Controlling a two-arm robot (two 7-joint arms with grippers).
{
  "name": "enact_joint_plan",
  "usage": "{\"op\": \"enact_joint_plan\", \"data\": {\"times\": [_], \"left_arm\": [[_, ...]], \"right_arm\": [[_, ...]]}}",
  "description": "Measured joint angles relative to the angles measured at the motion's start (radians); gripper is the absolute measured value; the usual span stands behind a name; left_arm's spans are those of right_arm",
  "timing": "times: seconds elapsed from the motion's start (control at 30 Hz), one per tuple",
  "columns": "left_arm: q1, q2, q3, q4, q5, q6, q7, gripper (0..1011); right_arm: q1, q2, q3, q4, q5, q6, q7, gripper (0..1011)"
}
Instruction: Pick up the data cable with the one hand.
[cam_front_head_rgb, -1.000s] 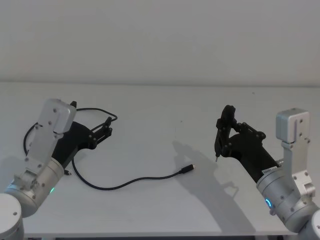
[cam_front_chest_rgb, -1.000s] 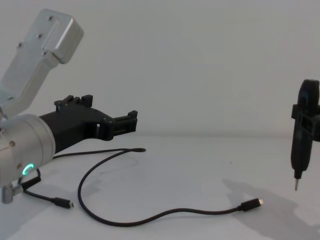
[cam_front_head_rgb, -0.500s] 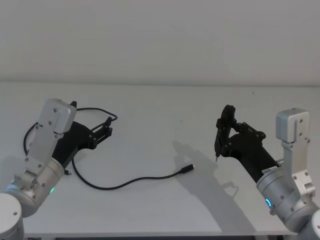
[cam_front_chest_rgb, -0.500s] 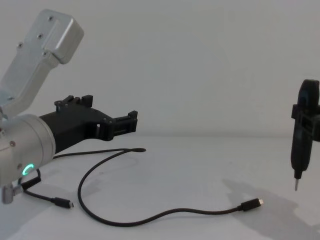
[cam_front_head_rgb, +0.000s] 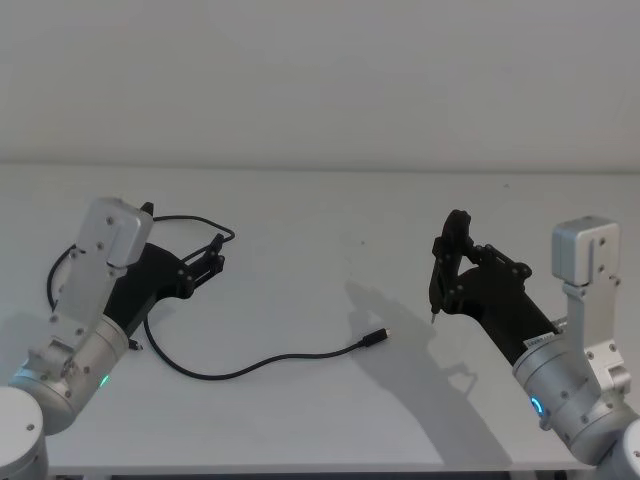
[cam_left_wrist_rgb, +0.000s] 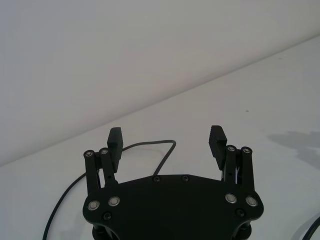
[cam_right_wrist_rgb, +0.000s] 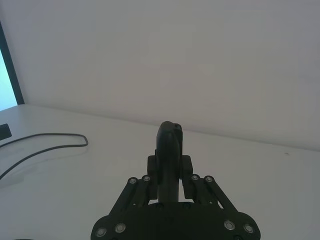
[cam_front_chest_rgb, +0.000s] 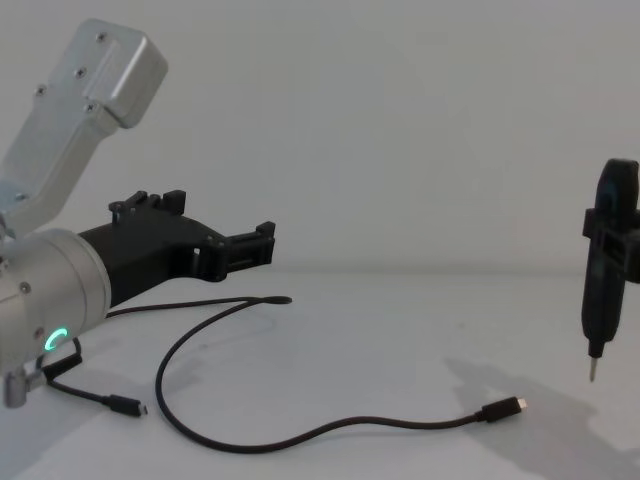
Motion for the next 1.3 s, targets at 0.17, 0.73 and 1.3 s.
{"op": "enact_joint_plan", "data": {"times": [0.17, 0.73, 1.3], "left_arm": [[0.0, 0.0, 0.0, 0.0, 0.0, 0.0, 0.0, 1004], [0.001, 0.031, 0.0, -0.012, -0.011, -0.001, -0.064, 1004], [-0.022, 0.175, -0.006, -0.027, -0.075, -0.001, -0.32, 1005]], "right_arm": [[0.0, 0.0, 0.0, 0.0, 0.0, 0.0, 0.0, 274], [0.0, 0.0, 0.0, 0.0, 0.0, 0.0, 0.0, 274], [0.0, 0.0, 0.0, 0.0, 0.0, 0.0, 0.0, 275]]}}
